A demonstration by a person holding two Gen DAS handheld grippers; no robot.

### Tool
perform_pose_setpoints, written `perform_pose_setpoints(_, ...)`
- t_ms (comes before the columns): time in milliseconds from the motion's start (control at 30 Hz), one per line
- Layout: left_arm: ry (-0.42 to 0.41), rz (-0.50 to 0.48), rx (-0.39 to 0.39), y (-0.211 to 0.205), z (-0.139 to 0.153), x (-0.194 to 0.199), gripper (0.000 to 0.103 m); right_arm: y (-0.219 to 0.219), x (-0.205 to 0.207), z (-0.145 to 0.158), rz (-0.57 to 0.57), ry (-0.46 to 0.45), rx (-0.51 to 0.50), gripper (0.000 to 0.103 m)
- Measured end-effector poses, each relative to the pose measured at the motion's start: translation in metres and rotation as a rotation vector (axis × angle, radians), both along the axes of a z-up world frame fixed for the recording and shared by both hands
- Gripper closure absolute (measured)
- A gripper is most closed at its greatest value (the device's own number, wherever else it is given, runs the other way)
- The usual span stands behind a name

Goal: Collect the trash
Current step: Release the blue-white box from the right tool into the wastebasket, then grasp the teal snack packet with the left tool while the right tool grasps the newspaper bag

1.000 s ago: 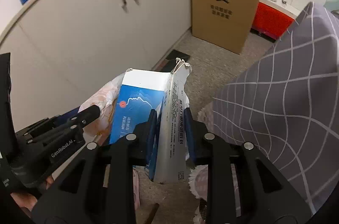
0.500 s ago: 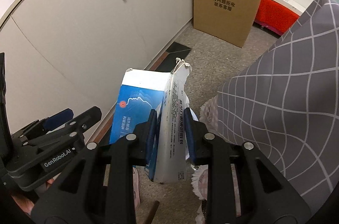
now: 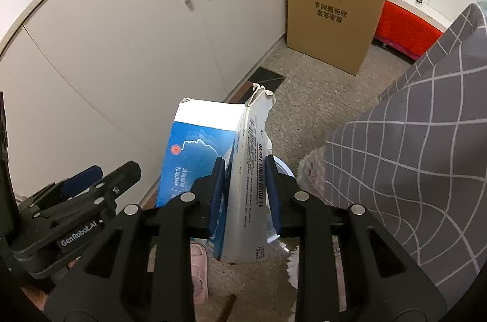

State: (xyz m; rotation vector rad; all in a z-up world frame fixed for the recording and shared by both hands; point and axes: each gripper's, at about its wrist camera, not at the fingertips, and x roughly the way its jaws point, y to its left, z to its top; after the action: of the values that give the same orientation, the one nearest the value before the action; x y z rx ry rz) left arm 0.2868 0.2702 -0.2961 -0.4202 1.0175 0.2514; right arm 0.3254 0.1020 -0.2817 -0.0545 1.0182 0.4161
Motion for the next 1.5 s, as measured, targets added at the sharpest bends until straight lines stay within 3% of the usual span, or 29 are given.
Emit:
perform_pose_setpoints(67,-0.009,0.014,0.004,0.003,0.004,-0.002,0.031,0.002,0.001,0.002,0.006,-0.011,0.025,0.065)
perform_pose_setpoints(100,-0.011,0.018,0.006,0.004,0.005,-0.002,0.030,0.003,0.001,0.003,0.006,-0.017,0.031,0.039)
perform_pose_setpoints(133,-0.013,0.023,0.011,0.005,0.007,-0.003,0.030,0.003,0.001,0.004,-0.007,-0.023,0.026,0.033)
perform_pose_setpoints(433,-0.043,0.026,0.023,0.000,0.027,-0.017,0.029,-0.006,-0.009,0.029,-0.014,-0.054,0.037,0.033)
perform_pose_setpoints(800,-0.220,-0.027,0.021,-0.043,0.112,-0.045,0.027,-0.062,-0.055,0.143,-0.017,-0.232,0.189,0.033)
perform_pose_setpoints(900,-0.273,-0.075,0.036,-0.070,0.139,-0.050,0.025,-0.098,-0.068,0.169,-0.059,-0.285,0.210,0.033)
perform_pose_setpoints(1133,-0.343,-0.271,0.077,-0.170,0.182,-0.047,0.024,-0.204,-0.086,0.194,-0.214,-0.354,0.203,0.031)
perform_pose_setpoints(1500,-0.292,-0.528,0.114,-0.316,0.184,0.003,0.024,-0.383,-0.085,0.188,-0.521,-0.373,0.121,0.030)
